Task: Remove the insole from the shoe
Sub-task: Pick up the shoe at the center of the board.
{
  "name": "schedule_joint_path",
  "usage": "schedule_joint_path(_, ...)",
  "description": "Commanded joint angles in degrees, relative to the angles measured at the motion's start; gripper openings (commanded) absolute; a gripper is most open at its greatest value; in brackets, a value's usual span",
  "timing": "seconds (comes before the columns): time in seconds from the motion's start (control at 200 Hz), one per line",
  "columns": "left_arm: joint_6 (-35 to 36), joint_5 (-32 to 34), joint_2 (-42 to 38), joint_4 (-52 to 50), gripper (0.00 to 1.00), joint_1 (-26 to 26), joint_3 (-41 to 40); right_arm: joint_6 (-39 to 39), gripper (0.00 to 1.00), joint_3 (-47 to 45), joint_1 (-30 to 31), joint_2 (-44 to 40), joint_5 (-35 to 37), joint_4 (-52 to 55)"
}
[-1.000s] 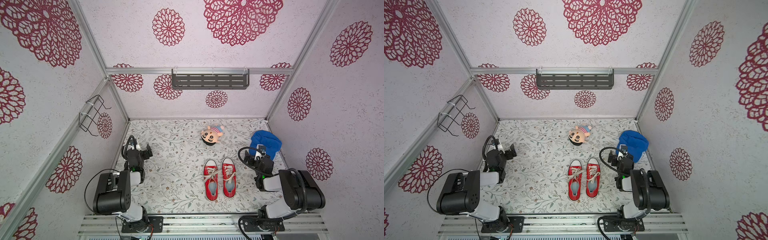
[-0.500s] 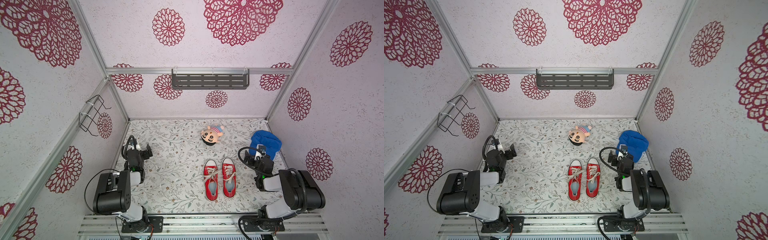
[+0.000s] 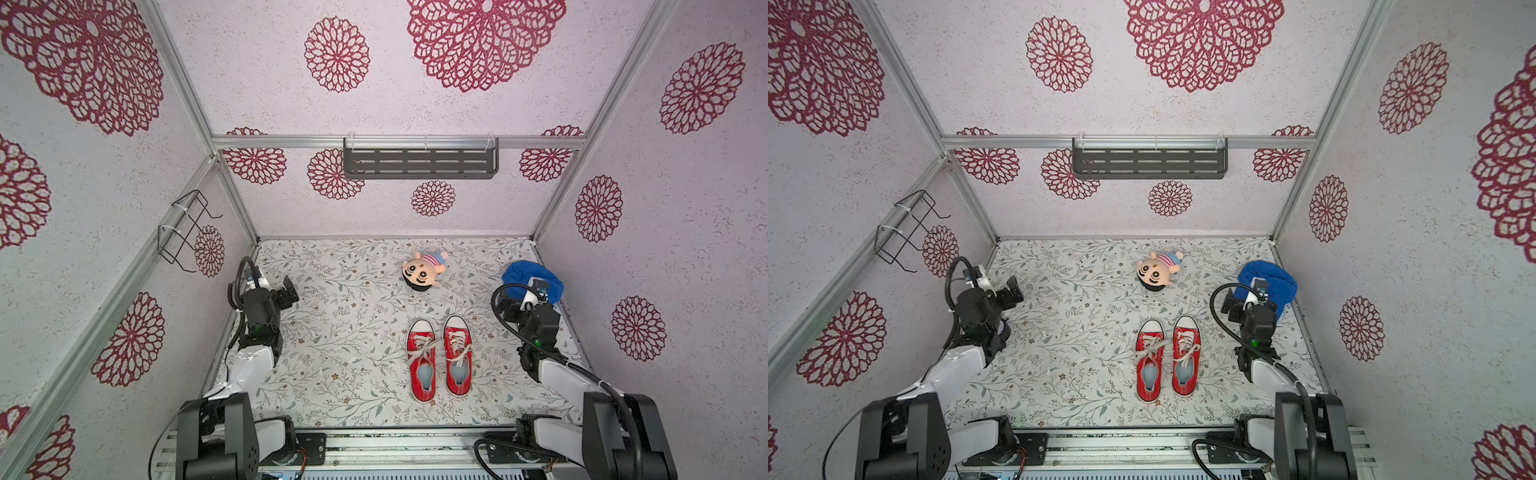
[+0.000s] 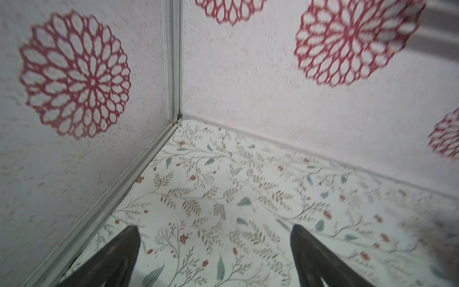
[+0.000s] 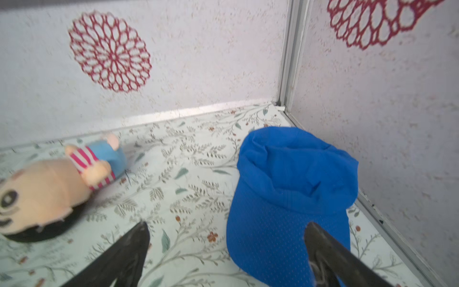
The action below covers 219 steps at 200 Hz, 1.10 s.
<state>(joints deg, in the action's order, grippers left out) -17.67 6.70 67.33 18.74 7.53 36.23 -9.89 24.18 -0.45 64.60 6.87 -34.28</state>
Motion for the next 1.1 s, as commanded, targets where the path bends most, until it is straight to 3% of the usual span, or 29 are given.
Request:
schedule_joint_path(0.0,-11.82,-6.21,-3.97,-20.63,0.98,-2.3,5.19,-10.49,0.99,5.97,-0.19,-6.61,-4.12,24.12)
schedule_joint_path(0.125,-14.64,-8.7,-7.34,-33.3,0.97,-11.53,8.68,-17.44,0.99,9.27,-0.1,-13.08,-10.05,37.41)
schedule_joint_path(0.29,-20.94,-10.3,-8.18,-39.7,0.98,-29.81,9.52,-19.55,0.99,9.55,0.0,-19.08,-16.54,44.14)
schedule_joint_path(0.425,-24.99,-10.39,-2.89,-37.6,0.97,-44.68,11.19,-19.25,0.99,9.65,0.1,-20.47,-15.79,46.48)
schedule_joint_path(0.56,-21.89,-5.24,6.53,-39.33,0.97,-57.29,17.95,-19.67,0.99,9.82,0.1,-20.24,-15.11,46.5)
schedule_joint_path(0.796,-19.28,-2.39,21.4,-43.72,0.97,-65.25,27.97,-20.52,0.99,9.66,0.18,-20.55,-15.56,45.44)
schedule_joint_path(0.931,-18.79,0.34,27.18,-47.22,0.98,-65.95,31.8,-20.61,0.99,8.48,0.27,-21.66,-14.91,45.53)
schedule_joint_path(1.091,-18.8,-4.16,32.07,-45.6,0.91,-66.0,33.22,-19.97,0.99,7.81,0.27,-22.07,-14.2,46.25)
